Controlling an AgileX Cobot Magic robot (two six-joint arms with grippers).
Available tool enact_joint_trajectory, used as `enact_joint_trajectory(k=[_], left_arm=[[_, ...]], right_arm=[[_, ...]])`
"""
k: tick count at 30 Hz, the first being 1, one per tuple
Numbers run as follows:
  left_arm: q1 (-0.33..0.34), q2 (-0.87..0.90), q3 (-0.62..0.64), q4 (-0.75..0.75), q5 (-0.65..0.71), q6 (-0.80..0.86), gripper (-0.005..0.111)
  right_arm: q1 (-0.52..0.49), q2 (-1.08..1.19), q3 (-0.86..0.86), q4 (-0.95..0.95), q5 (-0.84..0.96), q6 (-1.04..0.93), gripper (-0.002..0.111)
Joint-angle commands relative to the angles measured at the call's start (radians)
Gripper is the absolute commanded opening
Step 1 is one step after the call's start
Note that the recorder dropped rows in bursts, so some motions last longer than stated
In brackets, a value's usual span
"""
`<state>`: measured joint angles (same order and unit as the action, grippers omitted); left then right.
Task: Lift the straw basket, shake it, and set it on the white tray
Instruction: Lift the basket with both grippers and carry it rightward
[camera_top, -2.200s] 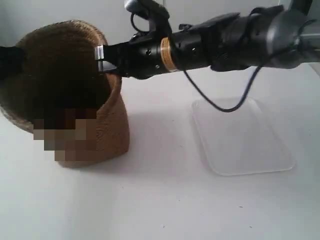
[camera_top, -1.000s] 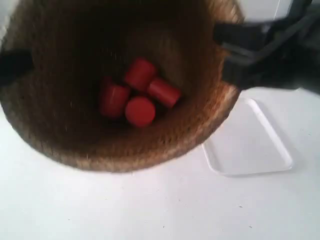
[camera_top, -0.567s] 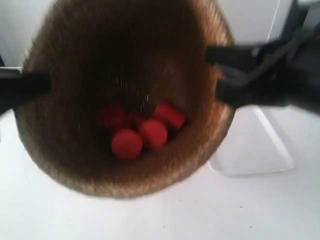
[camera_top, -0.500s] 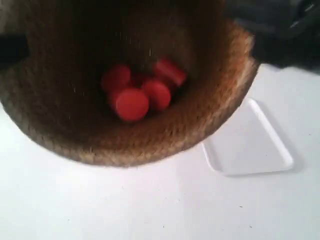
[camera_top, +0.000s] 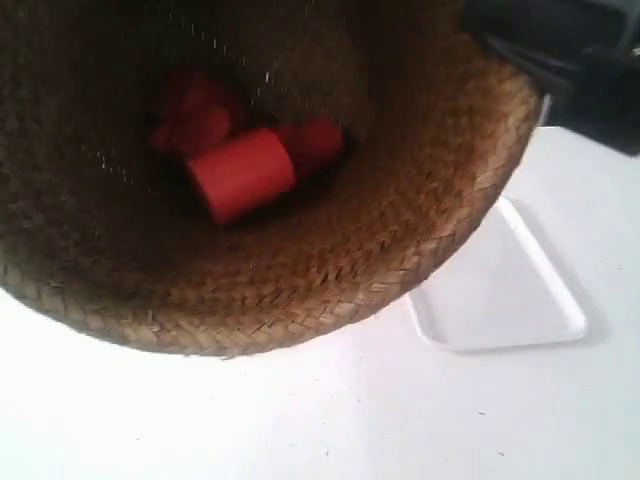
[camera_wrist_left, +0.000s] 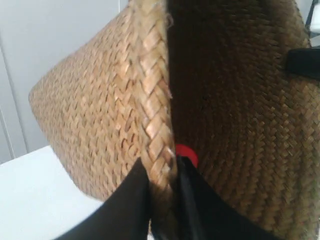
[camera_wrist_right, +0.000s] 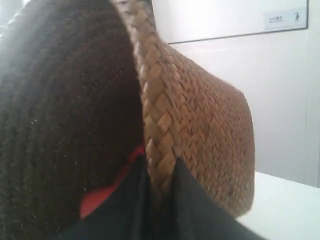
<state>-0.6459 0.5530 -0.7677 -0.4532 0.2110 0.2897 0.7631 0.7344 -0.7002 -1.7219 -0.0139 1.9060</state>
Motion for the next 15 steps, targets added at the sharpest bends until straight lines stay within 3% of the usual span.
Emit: enact_joint_trajectory(k=[1, 4, 9, 12, 15], left_arm=[[-0.005, 0.039, 0.149, 0.069, -0.011, -0.086, 0.000], [-0.005, 0.063, 0.125, 0.076, -0.054, -0.103, 0.000], [-0.005, 0.046, -0.071, 0.106, 0.151, -0.093, 0.000], [-0.005, 0.043, 0.008, 0.168, 0.151, -0.170, 0.000], [-0.005, 0.068, 0.130, 0.251, 0.037, -0.280, 0.000]], right_arm=[[-0.002, 0.088, 0.185, -0.023, 0.132, 0.014, 0.000], [-0.002, 0.099, 0.152, -0.023, 0.093, 0.016, 0.000], [-0.002, -0.012, -0.010, -0.023, -0.061, 0.016, 0.000], [-0.002, -0.003, 0.092, -0.023, -0.013, 0.041, 0.000], [-0.002, 0.071, 0.193, -0.023, 0.114, 0.055, 0.000]])
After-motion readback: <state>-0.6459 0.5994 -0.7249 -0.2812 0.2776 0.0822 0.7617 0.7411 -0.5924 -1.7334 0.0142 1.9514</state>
